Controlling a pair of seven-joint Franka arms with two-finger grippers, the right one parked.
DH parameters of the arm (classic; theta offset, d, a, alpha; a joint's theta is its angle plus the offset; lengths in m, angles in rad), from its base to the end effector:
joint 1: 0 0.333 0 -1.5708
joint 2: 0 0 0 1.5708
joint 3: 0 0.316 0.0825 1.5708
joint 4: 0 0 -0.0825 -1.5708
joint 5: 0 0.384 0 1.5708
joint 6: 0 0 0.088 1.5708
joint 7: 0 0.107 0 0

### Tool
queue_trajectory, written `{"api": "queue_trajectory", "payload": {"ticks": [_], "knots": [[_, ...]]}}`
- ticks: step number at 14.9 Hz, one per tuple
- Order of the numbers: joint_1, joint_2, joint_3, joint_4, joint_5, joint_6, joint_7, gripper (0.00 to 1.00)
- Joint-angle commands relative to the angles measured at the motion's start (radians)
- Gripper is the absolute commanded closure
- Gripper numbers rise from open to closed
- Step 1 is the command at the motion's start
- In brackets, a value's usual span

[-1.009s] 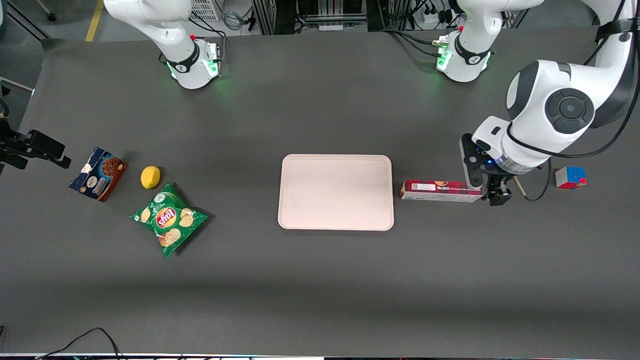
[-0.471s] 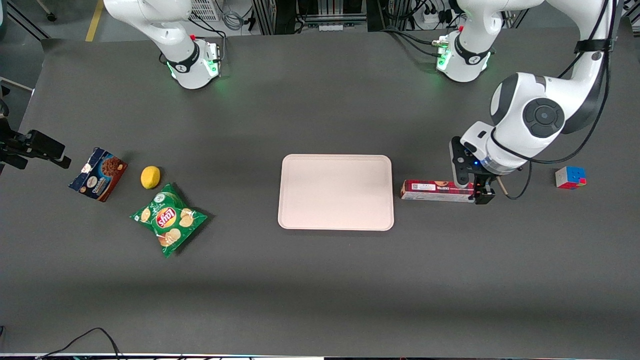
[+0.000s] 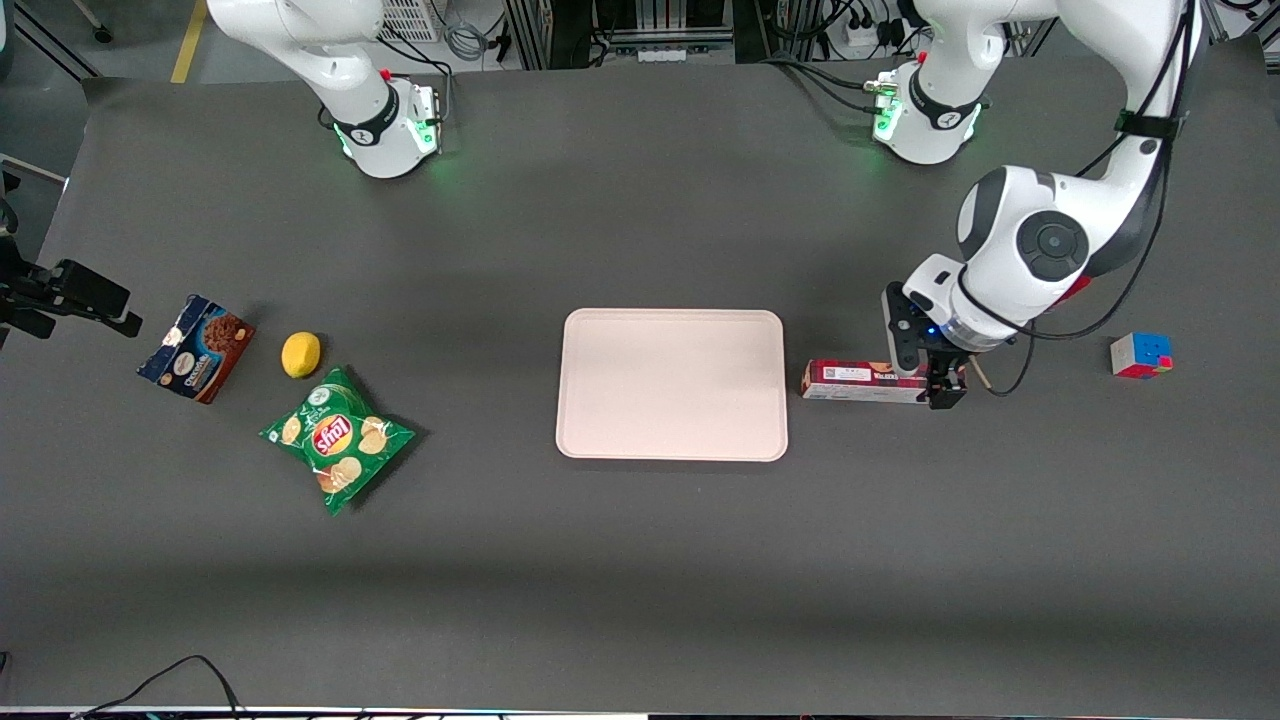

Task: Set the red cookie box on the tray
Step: 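Lower the open left gripper around the cookie box's middle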

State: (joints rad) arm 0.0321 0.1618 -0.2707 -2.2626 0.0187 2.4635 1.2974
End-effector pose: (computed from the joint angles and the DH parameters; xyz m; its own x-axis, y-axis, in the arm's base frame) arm 0.5240 -0.1272 0.2961 0.0241 -0.9988 0.0418 -0.9990 -0.0256 -0.0354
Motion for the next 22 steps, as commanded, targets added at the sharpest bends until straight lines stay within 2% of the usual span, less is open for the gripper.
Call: {"api": "queue_trajectory", "payload": {"ticks": [1,11,17,18,19,20,21,22], "knots": [[-0.004,0.031,-0.019,-0.015,-0.017,0.054,0.022,0.0],[-0.008,0.119,-0.03,-0.018,0.001,0.132,0.02,0.0],[0.006,0.159,-0.027,-0.018,0.046,0.177,0.028,0.01],[0.008,0.163,-0.024,-0.018,0.055,0.177,0.026,0.07],[0.008,0.165,-0.022,-0.018,0.058,0.177,0.026,0.19],[0.009,0.166,-0.022,-0.018,0.058,0.177,0.026,0.35],[0.009,0.168,-0.021,-0.018,0.058,0.177,0.026,0.56],[0.012,0.168,-0.021,-0.018,0.058,0.175,0.025,0.69]]}}
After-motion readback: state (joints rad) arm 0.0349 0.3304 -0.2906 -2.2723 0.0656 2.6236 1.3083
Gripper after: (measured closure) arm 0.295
